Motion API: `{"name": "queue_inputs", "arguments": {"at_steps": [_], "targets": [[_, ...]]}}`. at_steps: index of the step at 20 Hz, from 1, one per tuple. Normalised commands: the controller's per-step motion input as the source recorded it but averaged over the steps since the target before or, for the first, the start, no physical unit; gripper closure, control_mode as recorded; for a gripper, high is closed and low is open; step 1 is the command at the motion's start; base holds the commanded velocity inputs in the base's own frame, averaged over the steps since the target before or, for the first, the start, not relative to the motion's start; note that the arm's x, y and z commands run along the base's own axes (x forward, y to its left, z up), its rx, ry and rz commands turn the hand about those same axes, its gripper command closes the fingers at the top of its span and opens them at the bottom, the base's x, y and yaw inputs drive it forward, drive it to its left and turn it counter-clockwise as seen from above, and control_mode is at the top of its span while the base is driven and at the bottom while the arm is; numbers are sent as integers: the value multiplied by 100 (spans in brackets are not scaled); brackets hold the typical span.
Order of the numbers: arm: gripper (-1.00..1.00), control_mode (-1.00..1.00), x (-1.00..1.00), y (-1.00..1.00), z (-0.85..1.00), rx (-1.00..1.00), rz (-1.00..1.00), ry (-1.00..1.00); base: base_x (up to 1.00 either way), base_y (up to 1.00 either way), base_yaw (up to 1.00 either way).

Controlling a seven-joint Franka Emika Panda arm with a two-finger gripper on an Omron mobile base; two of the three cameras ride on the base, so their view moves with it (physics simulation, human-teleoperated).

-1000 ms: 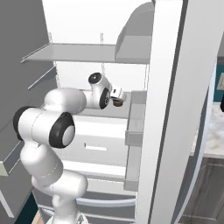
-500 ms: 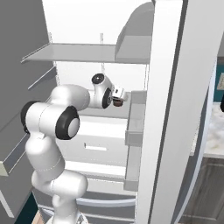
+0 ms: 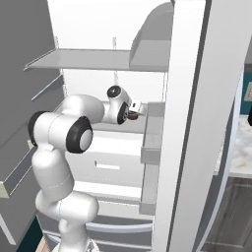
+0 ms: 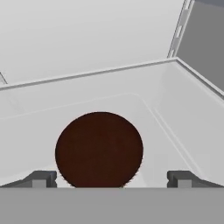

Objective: Take the cupcakes from the fridge and place them on the empty tray on the dining counter.

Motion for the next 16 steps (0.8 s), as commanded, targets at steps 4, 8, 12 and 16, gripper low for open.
{"name": "queue_inputs", "arguments": {"at_steps": [4,8,12,16], "targets": [[-100,-100,14,-11,-13,1,0,-1,0,0,0],[-100,-100,21,-6,-12,1,0,0,0,0,0],[-100,-100,24,0,-12,1,0,0,0,0,0],[-100,-100,31,0,-16,1,1,0,0,0,0]]}}
